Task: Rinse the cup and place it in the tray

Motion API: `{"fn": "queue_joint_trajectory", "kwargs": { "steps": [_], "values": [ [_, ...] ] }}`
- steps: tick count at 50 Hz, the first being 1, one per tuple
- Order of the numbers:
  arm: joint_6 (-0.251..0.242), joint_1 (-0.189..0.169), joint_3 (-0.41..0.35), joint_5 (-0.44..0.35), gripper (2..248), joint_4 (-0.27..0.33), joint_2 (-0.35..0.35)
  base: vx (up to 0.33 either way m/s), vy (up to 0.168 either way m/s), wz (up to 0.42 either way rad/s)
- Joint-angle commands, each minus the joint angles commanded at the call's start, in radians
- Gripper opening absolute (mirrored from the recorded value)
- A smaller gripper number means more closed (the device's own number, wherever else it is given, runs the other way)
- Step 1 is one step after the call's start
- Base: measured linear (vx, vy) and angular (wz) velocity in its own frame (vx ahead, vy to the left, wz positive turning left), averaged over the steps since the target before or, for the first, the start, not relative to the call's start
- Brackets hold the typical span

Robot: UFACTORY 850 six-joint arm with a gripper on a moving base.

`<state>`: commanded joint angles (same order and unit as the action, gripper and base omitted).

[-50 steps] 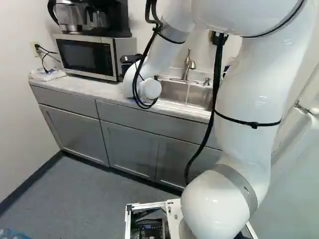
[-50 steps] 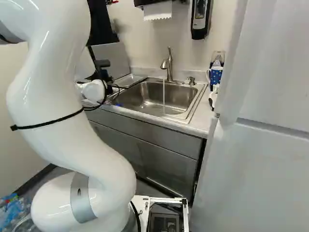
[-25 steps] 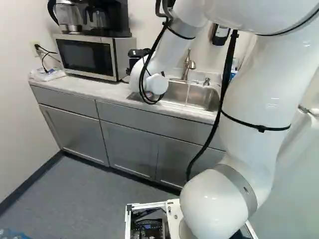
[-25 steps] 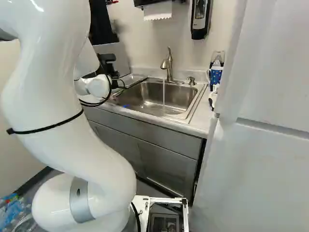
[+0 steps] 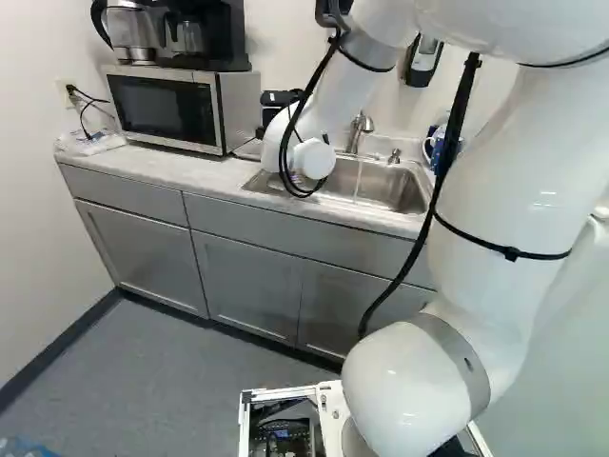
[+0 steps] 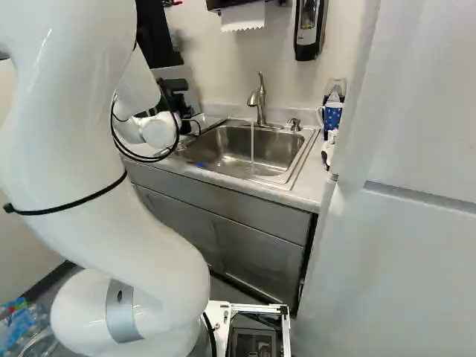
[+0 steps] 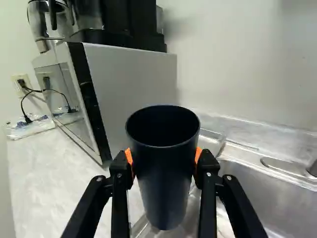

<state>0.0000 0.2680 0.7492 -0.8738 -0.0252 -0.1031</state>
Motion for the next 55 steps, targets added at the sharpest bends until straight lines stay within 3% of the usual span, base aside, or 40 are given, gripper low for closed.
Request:
{"fn": "queue_joint_trajectory", "kwargs": {
  "steps": [27,55],
  "values": [
    [0.0,-0.078,-0.027,0.0,125,0.0,0.025,0.0,0.0,0.0],
    [0.0,-0.162,-0.046,0.0,125,0.0,-0.004,0.0,0.0,0.0]
  ]
}}
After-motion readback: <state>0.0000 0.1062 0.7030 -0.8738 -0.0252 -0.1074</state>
